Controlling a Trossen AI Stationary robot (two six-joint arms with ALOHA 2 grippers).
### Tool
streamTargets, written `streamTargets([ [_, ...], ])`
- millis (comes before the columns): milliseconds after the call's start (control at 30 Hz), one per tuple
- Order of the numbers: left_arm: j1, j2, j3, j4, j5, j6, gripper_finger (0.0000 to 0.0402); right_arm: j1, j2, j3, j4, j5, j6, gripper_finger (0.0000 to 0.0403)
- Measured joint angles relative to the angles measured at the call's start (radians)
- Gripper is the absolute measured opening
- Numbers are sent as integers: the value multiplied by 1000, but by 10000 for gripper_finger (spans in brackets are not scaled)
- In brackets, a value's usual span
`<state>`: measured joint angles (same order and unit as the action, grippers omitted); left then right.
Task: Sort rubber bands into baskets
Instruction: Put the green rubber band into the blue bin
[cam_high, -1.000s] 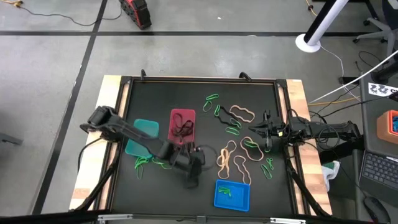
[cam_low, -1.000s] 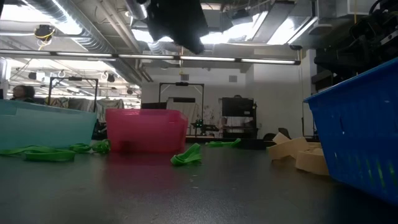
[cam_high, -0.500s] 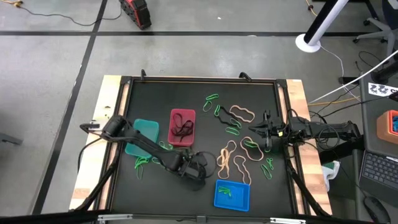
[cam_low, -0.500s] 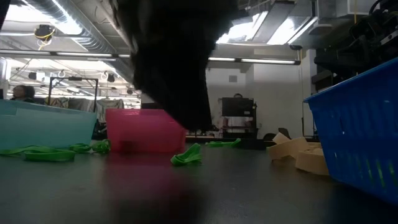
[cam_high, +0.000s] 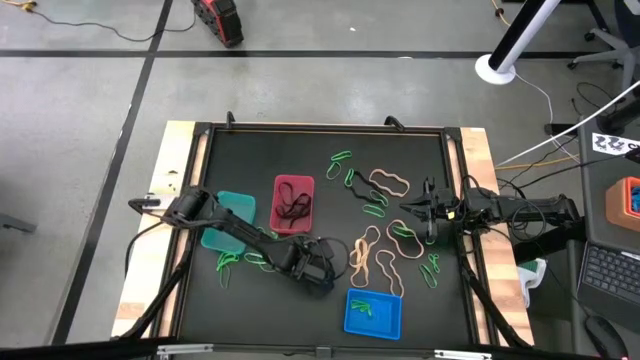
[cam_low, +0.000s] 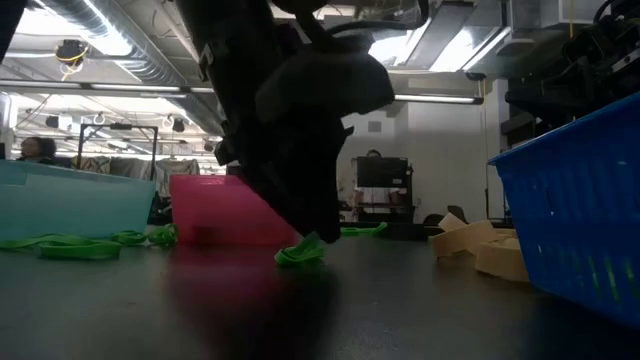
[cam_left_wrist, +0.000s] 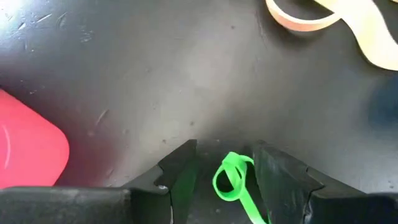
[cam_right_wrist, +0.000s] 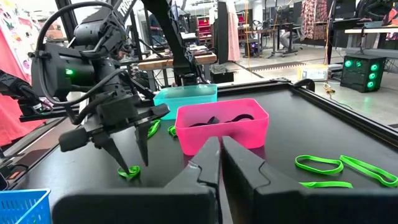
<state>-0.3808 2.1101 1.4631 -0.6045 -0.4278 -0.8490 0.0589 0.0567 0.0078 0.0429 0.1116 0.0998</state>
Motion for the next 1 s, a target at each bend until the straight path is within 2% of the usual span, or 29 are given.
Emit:
streamTargets([
  [400,0,0,0,-42,15,-37,150,0,0,0,0,0,0,19],
  [633,0,18,0,-28,49,-36,98,0,0,0,0,0,0,19],
  [900,-12,19,0,-11,52,3,12,0,0,0,-1,0,0,19],
  [1000,-13,19,0,2,52,25,7,0,0,0,-2,0,0,19],
])
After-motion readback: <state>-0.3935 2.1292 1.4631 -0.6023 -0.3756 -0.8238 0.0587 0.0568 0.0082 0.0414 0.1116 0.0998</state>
